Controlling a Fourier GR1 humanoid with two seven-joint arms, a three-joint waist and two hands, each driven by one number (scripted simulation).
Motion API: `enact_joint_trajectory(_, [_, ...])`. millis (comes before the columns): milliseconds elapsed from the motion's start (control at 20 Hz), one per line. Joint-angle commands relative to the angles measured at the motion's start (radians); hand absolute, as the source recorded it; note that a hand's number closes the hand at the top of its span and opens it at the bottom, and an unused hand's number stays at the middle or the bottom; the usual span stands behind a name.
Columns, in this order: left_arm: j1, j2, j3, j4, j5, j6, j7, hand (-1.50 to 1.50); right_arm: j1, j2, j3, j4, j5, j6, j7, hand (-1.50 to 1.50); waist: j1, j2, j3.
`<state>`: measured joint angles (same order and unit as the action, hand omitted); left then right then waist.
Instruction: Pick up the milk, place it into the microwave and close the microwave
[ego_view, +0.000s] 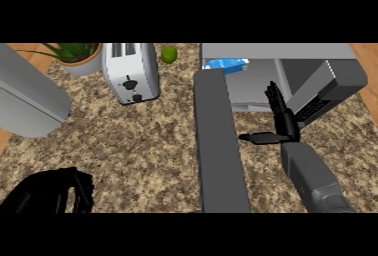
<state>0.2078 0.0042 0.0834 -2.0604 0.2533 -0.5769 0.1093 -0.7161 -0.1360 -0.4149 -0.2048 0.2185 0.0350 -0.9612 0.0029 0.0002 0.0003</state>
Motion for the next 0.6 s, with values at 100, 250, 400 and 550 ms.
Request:
enact_joint_trajectory(100, [-0.055,-0.004,-0.195,0.063,-0.135,0.107,-0.030,1.50,0.127,0.000,0.049,-0.118,-0.003,0.047,-0.032,-1.50,-0.020,-0.006,-0.001])
enact_joint_trajectory(250, [-0.118,-0.004,-0.174,0.126,-0.185,0.078,-0.065,1.50,0.223,0.018,0.058,-0.191,-0.030,0.085,-0.021,-1.50,-0.026,-0.006,-0.002])
enact_joint_trajectory(400, [-0.152,-0.004,-0.310,0.159,-0.267,0.216,-0.081,1.50,0.311,0.026,0.079,-0.285,-0.036,0.086,-0.009,-1.50,-0.042,-0.010,-0.003])
enact_joint_trajectory(550, [-0.228,-0.004,-0.344,0.238,-0.301,0.240,-0.097,1.50,0.424,-0.014,0.095,-0.372,-0.053,0.169,-0.026,-1.50,-0.043,-0.008,-0.003])
